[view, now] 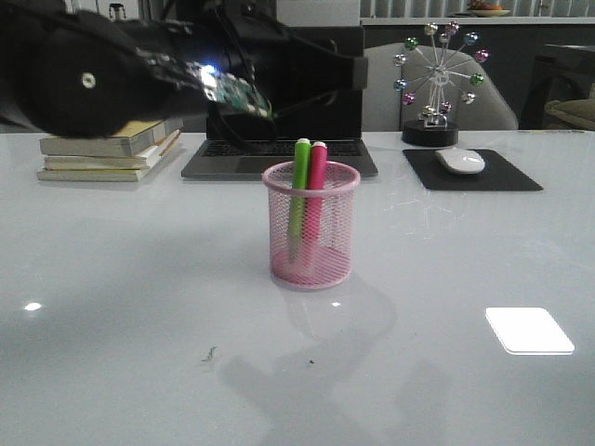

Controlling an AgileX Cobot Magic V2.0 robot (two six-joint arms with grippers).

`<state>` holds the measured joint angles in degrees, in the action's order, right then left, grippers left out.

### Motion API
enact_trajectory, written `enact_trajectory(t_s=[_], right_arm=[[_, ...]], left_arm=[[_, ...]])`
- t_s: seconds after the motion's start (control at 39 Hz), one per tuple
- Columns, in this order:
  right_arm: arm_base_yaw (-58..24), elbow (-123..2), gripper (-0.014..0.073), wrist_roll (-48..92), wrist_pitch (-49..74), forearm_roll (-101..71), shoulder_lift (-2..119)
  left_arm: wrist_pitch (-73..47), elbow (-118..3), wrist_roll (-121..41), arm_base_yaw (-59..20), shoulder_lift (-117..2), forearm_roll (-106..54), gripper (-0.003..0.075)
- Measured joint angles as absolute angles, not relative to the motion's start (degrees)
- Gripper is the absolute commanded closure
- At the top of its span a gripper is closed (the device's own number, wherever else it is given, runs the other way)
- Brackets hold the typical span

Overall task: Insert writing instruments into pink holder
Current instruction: 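Withdraw the left gripper up and away from the holder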

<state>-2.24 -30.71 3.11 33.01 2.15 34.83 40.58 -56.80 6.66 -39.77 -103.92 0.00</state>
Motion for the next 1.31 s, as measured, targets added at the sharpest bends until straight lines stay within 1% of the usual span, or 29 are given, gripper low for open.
enact_trajectory(t_s=[0.18, 0.36, 0.54, 0.77, 0.87, 1.05, 1.31], right_arm=[[-2.24, -30.71, 0.0216, 3.11, 33.01, 2.15, 34.83], [-2.24, -30.71, 0.0216, 3.11, 33.01, 2.15, 34.83], [-2.24, -30.71, 0.0216, 3.11, 33.01, 2.15, 34.83], [-2.24, -30.71, 0.0216, 3.11, 33.01, 2.15, 34.83], [-2.24, -30.71, 0.0216, 3.11, 33.01, 2.15, 34.83], [-2.24, -30.71, 0.0216, 3.11, 33.01, 2.15, 34.83], [-2.24, -30.71, 0.0216, 3.11, 33.01, 2.15, 34.83]], left_arm=[[32.82, -56.80, 6.66, -35.47, -95.43, 0.71, 0.0330], [25.42, -56.76, 6.66, -29.53, -85.21, 3.14, 0.0330], [14.47, -56.76, 6.66, -23.61, -74.21, 7.89, 0.0330], [-1.04, -56.23, 6.66, -16.82, -61.52, 8.72, 0.0330], [-5.00, -53.73, 6.66, -13.37, -56.21, 8.72, 0.0330], [-6.75, -45.59, 6.66, -8.81, -46.88, 8.60, 0.0330], [-10.39, -34.50, 6.66, -6.25, -33.59, 8.48, 0.0330]])
